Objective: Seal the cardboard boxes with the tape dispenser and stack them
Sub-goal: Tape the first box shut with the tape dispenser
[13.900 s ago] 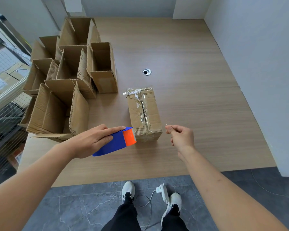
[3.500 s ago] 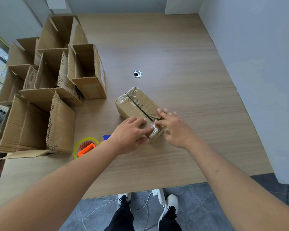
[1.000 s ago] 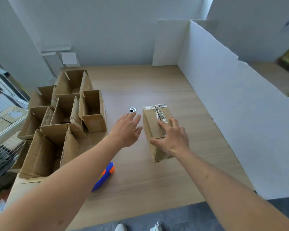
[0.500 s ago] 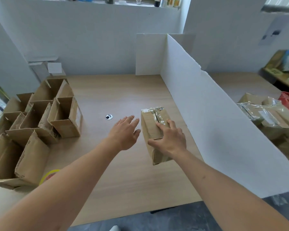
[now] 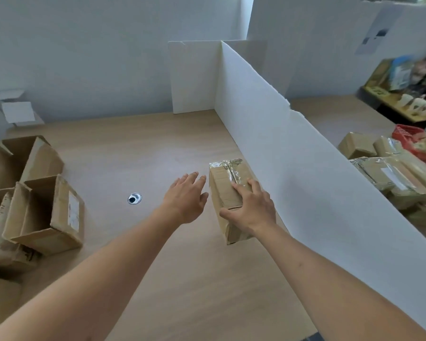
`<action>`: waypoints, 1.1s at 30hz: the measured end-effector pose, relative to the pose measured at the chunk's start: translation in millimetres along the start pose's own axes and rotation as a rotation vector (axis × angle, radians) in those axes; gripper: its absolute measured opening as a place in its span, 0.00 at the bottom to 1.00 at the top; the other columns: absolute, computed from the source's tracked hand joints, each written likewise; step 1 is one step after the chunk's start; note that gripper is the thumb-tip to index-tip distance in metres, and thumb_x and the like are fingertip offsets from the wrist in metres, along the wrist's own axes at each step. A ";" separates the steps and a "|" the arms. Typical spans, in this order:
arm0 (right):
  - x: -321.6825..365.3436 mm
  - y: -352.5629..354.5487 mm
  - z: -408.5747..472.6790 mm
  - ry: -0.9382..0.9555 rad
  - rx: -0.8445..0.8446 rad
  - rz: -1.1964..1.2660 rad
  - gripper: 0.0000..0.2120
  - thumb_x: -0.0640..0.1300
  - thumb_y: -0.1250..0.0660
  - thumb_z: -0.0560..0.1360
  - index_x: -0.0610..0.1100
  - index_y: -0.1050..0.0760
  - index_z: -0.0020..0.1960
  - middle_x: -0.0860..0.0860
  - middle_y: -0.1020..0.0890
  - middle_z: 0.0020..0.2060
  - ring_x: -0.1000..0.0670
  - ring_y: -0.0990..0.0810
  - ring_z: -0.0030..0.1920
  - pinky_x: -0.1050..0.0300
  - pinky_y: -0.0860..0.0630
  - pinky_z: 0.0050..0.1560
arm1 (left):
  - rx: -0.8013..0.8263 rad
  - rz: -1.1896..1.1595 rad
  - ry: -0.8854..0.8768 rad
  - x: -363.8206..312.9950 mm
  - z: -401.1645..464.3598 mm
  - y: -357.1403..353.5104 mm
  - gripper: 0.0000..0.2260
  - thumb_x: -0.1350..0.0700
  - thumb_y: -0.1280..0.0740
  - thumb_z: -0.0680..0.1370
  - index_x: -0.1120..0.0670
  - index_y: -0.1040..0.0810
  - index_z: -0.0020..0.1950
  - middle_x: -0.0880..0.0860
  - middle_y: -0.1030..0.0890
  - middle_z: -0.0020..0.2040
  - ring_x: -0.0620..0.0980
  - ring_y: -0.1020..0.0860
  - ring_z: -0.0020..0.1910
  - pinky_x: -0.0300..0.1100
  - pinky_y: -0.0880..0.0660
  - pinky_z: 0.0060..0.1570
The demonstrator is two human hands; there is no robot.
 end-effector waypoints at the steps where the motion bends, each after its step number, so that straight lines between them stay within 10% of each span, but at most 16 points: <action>1: 0.0 -1.2 10.8 -0.002 0.001 -0.001 0.45 0.72 0.35 0.60 0.64 0.36 0.76 0.54 0.40 0.76 0.42 0.32 0.68 0.46 0.33 0.69 | 0.005 0.002 -0.006 3.2 11.8 0.3 0.27 0.44 0.46 0.85 0.51 0.46 0.83 0.54 0.44 0.83 0.57 0.46 0.82 0.52 0.46 0.79; 20: -70.7 -78.7 268.0 0.070 -0.043 -0.027 0.41 0.72 0.37 0.61 0.64 0.34 0.74 0.54 0.39 0.77 0.42 0.33 0.69 0.46 0.33 0.70 | 0.029 -0.033 0.117 18.1 242.0 -60.5 0.25 0.46 0.44 0.85 0.54 0.41 0.81 0.56 0.42 0.82 0.58 0.43 0.80 0.51 0.44 0.78; 33: -88.6 -98.0 319.9 0.112 0.019 -0.066 0.38 0.66 0.36 0.72 0.57 0.40 0.80 0.46 0.49 0.83 0.46 0.54 0.82 0.47 0.58 0.81 | 0.106 -0.055 0.114 11.4 275.8 -95.4 0.26 0.46 0.44 0.85 0.53 0.42 0.82 0.57 0.42 0.82 0.58 0.43 0.80 0.53 0.44 0.78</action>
Point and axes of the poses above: each hand's wrist, its own z-axis towards the middle knuckle, its own y-axis out of the back of the hand, x = y × z, the point moved 8 cm from there along z, towards the middle knuckle
